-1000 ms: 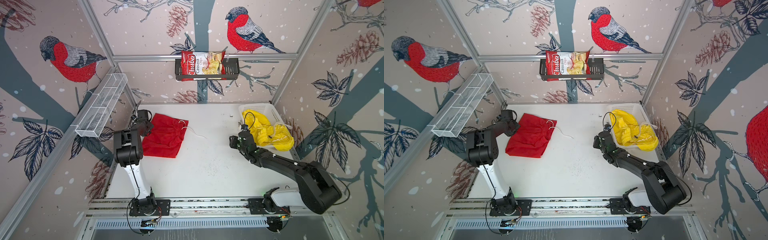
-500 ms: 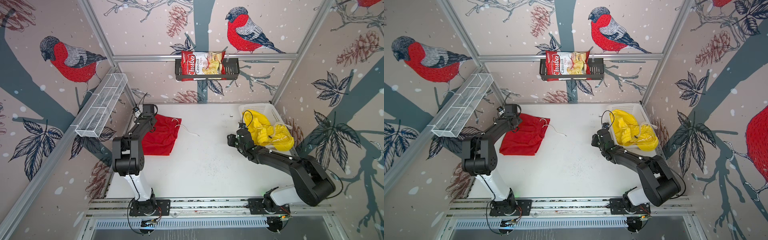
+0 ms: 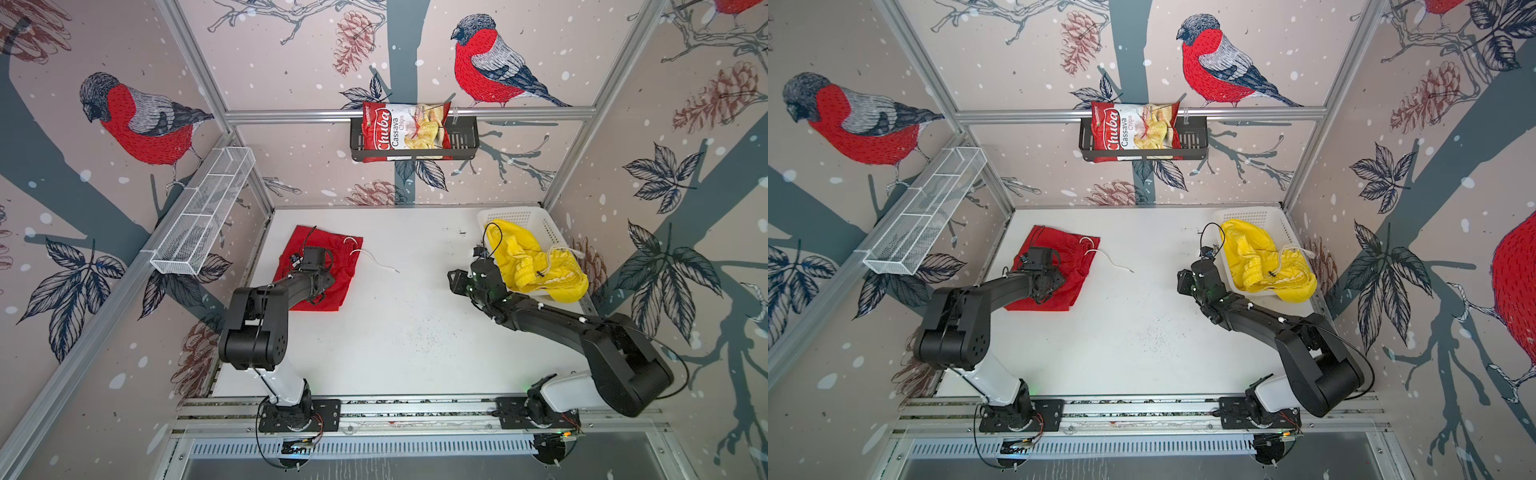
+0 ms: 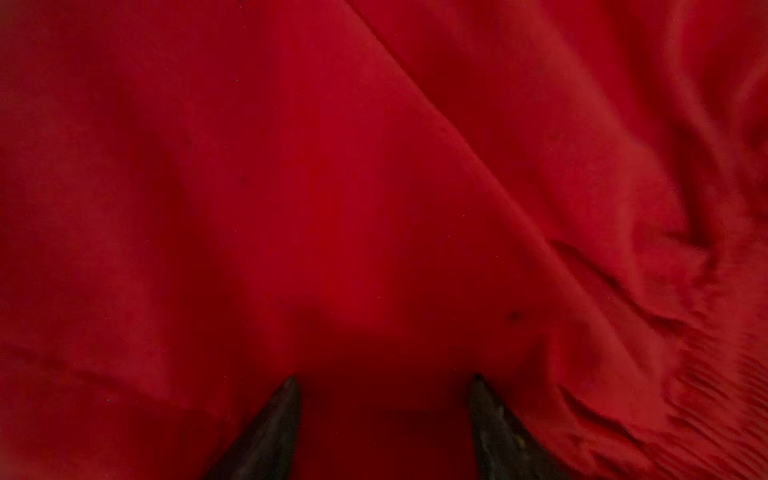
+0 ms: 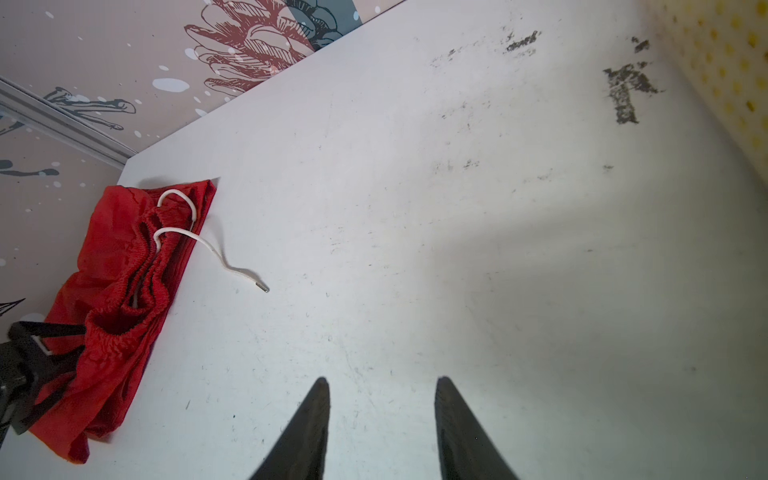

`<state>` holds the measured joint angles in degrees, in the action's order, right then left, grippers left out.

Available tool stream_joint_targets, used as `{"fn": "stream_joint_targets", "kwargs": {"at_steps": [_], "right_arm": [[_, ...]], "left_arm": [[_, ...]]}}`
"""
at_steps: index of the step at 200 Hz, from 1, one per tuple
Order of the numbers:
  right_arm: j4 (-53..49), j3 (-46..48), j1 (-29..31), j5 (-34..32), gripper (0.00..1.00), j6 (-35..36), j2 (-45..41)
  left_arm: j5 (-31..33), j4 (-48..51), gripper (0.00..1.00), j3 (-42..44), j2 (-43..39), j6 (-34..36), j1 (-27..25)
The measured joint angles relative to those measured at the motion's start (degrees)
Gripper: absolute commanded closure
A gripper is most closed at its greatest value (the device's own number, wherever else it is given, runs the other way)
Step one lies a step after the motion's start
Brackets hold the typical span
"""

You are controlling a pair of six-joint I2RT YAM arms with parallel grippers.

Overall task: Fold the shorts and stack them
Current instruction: 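Grasp the folded red shorts with the left gripper and drag them farther from the robot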

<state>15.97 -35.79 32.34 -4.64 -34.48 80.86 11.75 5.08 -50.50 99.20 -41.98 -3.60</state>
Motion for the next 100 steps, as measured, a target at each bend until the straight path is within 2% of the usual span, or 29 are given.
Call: {"fn": "stream_joint_targets", "kwargs": {"at_steps": [44, 100], "right_arm": [[-1.4, 0.9, -0.5, -1.4, 0.55, 0.1, -2.2], [-1.5, 1.1, -1.8, -2.9, 0.55, 1.3, -0.2]], "left_arm": [[2.5, -5.5, 0.38, -8.8, 9.3, -0.6, 1.0], [1.3, -5.8, 0.38, -19.1, 17.0, -2.1, 7.2]]}}
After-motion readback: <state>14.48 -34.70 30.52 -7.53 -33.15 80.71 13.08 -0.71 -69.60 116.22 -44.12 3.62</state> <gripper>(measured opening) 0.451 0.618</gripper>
